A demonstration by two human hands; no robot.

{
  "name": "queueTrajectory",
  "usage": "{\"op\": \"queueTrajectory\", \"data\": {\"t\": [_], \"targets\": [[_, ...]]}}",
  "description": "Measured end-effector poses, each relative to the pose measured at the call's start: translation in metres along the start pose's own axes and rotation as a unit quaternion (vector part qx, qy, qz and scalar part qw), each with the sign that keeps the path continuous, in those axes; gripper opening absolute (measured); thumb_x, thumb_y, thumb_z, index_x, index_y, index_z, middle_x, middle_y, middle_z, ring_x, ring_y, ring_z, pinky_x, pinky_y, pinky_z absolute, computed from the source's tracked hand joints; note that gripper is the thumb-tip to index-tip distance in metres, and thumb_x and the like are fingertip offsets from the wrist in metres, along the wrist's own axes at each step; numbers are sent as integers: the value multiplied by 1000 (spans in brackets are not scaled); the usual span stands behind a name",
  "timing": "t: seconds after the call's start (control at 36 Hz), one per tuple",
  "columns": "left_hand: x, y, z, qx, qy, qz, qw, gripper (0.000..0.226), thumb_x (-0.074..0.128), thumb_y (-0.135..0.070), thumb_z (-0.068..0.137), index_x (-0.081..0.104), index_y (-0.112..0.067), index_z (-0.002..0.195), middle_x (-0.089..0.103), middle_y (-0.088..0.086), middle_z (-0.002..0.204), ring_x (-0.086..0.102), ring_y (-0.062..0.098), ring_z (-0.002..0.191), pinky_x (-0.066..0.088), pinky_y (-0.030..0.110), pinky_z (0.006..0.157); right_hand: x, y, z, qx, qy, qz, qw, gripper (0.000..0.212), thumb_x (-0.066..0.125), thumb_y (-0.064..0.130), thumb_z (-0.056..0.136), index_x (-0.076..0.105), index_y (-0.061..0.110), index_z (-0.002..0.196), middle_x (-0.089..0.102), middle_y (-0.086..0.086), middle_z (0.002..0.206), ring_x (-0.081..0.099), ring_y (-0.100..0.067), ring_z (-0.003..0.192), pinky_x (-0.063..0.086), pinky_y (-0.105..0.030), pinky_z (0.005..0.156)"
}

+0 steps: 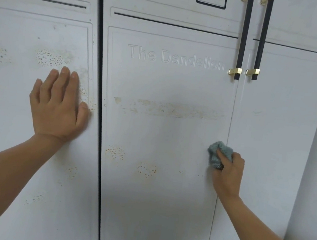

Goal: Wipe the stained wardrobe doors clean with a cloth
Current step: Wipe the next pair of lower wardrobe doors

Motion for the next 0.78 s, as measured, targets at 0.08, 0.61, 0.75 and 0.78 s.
{"op": "queueTrajectory", "data": {"t": [0.08, 0.61, 0.75, 0.78], "targets": [[0, 0, 0, 0, 0, 2, 1000, 67, 38, -38, 97, 37, -12, 159, 37, 12, 165, 30, 34, 154, 20, 53, 125, -8, -11, 10, 146, -96, 92, 980, 50, 60, -9, 85, 61, 6, 133, 49, -13, 120, 48, -35, 112, 46, -41, 99], [-1, -1, 0, 9, -7, 2, 1000, 67, 41, -36, 97, 37, -12, 159, 39, 12, 164, 32, 35, 153, 24, 54, 123, 27, 58, -22, 152, -160, 117, 968, 59, 54, -14, 84, 59, 9, 138, 44, -18, 133, 39, -35, 116, 41, -44, 102], [-2, -1, -1, 9, -4, -1, 1000, 68, 43, -36, 96, 36, -13, 160, 38, 12, 165, 31, 34, 154, 22, 53, 124, 51, 118, -57, -168, -70, 79, 980, 50, 67, -25, 72, 71, -1, 116, 45, 17, 110, 43, 4, 106, 29, -4, 93], [-2, -2, -1, 10, -5, 0, 1000, 68, 43, -36, 96, 36, -12, 159, 38, 12, 165, 31, 34, 153, 22, 53, 124, 56, 119, -61, -195, -40, 58, 978, 58, 70, -26, 68, 69, 0, 120, 48, 8, 115, 46, -10, 110, 28, -9, 100]]}}
Point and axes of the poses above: each hand's wrist, its own z-axis towards the middle knuckle, its own x-axis out of the palm, y = z × x, the point moved 8 cm from there along z, towards the middle knuckle
